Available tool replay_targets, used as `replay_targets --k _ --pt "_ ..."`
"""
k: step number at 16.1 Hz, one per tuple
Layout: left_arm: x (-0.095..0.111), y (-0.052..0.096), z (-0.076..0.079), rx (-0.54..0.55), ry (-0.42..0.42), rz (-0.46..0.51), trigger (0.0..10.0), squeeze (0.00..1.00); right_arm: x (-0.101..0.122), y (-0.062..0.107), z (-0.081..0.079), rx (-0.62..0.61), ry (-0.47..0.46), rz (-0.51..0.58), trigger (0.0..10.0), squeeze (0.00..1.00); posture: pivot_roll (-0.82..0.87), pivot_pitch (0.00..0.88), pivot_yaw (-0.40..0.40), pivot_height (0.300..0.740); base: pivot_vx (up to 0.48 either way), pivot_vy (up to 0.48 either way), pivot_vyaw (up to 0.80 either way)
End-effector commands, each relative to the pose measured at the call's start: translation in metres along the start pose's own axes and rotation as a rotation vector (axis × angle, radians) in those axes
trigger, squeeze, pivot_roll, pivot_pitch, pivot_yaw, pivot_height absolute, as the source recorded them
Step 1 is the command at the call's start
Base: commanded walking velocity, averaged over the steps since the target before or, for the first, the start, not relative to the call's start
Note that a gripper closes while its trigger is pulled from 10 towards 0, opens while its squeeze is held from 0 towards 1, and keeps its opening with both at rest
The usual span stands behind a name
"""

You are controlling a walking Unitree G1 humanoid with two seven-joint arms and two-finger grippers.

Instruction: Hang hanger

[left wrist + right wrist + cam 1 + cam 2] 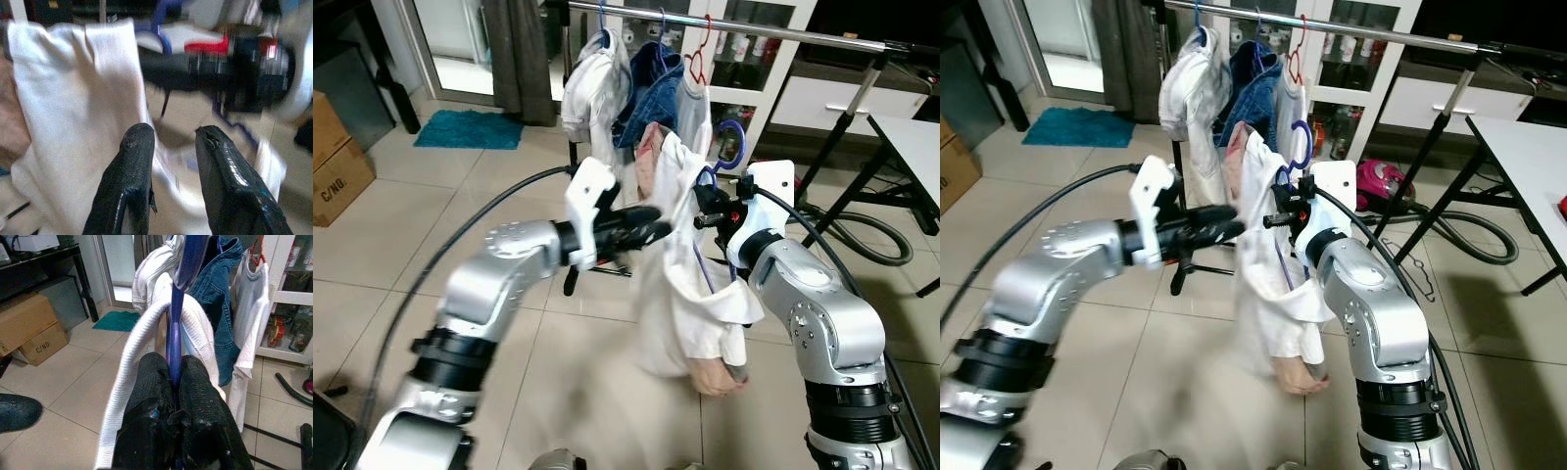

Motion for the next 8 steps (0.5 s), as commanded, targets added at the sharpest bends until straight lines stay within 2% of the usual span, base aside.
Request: replay_targets --k 1,3,5,6,7,8 --pt "0.004 0.005 -0.004 0.012 -0.048 -0.008 10.0 1.00 0.007 -0.001 0.000 0.011 0.007 0.015 10.0 0.00 0.00 0.000 -0.044 0.740 0.000 0.000 0.00" --pt "0.006 0.015 -0.018 0.073 -0.054 -0.004 10.0 1.00 0.007 -0.002 0.000 0.012 0.008 0.011 10.0 0.00 0.00 0.000 -0.046 0.740 0.000 0.000 0.00" --pt "0.011 0.021 -0.021 0.074 -0.067 0.031 10.0 1.00 0.007 -0.002 0.000 0.013 0.009 0.010 10.0 0.00 0.01 0.000 -0.051 0.740 0.000 0.000 0.00" --pt "0.025 0.019 -0.009 -0.023 -0.094 0.113 10.0 1.00 0.008 -0.004 0.001 0.015 0.013 0.007 10.0 0.00 0.01 0.000 -0.055 0.740 0.000 0.000 0.00" --pt "0.030 0.016 0.002 -0.096 -0.095 0.147 10.0 1.00 0.008 -0.004 0.002 0.015 0.014 0.006 10.0 0.00 0.01 0.000 -0.055 0.740 0.000 0.000 0.00" --pt "0.031 0.002 0.025 -0.240 -0.078 0.172 10.0 0.00 0.009 -0.008 0.002 0.022 0.027 0.002 10.0 0.00 0.02 0.000 -0.057 0.740 0.000 0.000 0.00"
Point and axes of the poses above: a point about 5 cm out from each wrist's last joint towards the gripper, its own y axis pointing back from the gripper into the wrist, its own x axis along the axis of the wrist's last joint, z = x × y, the point moved 3 cm from there along -y, pointing out of the wrist towards the gripper, and after that the axes turned 11 degrees about -y, right-handed, at the moved point
